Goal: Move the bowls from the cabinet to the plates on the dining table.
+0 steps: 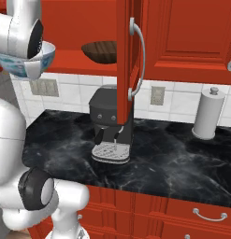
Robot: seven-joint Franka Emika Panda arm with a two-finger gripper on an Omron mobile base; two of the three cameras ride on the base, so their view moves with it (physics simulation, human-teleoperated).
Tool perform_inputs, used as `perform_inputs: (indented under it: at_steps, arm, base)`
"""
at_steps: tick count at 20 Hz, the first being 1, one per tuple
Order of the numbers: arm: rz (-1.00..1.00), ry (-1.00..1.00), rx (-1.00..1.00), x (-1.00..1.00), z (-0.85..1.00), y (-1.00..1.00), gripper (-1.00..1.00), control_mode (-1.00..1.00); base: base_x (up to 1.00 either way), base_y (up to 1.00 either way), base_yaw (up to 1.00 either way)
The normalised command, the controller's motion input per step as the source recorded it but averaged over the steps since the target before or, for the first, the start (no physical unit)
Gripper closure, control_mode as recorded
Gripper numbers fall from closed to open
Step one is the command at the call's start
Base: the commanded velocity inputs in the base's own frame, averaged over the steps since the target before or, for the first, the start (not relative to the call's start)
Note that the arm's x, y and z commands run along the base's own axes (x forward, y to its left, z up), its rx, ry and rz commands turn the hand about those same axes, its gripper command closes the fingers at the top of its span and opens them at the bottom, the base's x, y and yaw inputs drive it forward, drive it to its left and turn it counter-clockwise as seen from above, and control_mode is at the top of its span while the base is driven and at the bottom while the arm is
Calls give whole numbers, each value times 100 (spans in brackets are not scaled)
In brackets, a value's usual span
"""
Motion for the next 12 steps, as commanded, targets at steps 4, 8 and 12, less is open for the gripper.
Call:
perform_inputs:
  at_steps: [4,8,12]
  arm:
    - [0,-5,0,-89,0,-41,100,-100]
    - [0,-3,-1,-93,0,-39,100,-100]
    - [0,-1,-5,-78,-21,-48,100,-100]
  base:
    - [0,0,0]
    - [0,0,0]
    - [0,0,0]
